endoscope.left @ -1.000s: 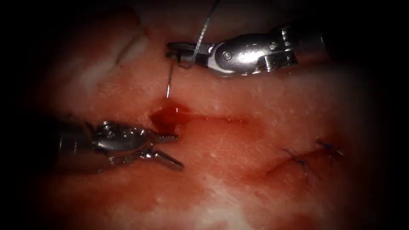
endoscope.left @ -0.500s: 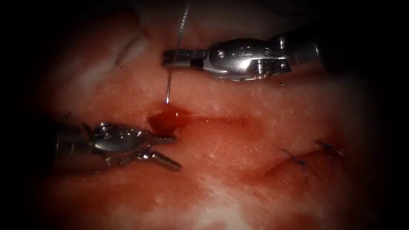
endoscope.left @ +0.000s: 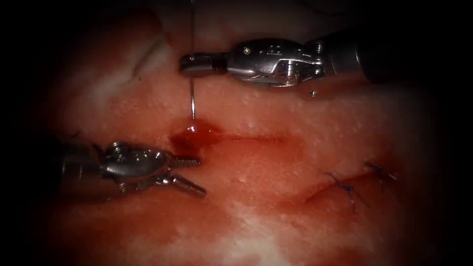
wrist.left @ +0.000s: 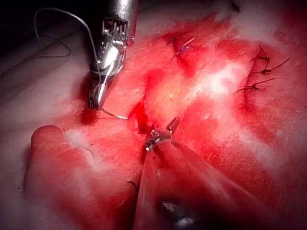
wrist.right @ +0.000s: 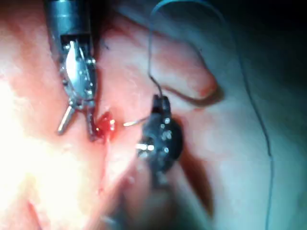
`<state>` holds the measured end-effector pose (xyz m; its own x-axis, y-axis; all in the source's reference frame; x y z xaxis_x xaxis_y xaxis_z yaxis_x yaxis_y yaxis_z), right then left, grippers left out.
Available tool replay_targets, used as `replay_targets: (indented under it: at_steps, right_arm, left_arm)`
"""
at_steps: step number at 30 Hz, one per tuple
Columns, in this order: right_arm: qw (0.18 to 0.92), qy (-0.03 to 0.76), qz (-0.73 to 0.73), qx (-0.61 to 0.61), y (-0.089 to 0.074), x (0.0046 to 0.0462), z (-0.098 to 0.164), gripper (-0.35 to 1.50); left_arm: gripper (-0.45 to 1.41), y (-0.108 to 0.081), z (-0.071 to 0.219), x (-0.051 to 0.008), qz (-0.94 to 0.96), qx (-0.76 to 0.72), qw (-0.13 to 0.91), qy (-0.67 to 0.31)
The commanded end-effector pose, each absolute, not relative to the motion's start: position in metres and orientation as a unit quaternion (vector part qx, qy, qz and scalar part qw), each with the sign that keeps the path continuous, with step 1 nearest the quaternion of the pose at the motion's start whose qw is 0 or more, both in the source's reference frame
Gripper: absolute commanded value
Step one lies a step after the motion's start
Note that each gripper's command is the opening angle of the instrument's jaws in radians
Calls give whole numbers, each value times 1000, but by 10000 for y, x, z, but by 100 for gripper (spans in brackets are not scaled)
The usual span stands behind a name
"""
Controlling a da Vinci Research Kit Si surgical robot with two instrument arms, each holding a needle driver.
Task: Wound Closure
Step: Throw the needle through the top of the incision.
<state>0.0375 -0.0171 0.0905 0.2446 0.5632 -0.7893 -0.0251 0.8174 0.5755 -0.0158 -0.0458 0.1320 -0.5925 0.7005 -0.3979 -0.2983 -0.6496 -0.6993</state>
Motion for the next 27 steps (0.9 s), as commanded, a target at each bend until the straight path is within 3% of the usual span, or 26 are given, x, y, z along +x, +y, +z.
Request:
replay_targets:
  at_steps: [1, 27]
  right_arm:
    - [752, 583, 197, 237, -172, 382, 910, -35]
    - [702, 523, 265, 404, -238, 367, 898, -35]
  left_arm:
    - [54, -461, 1327, -162, 843, -340, 295, -296]
    - [52, -463, 1329, -145, 850, -330, 289, -291]
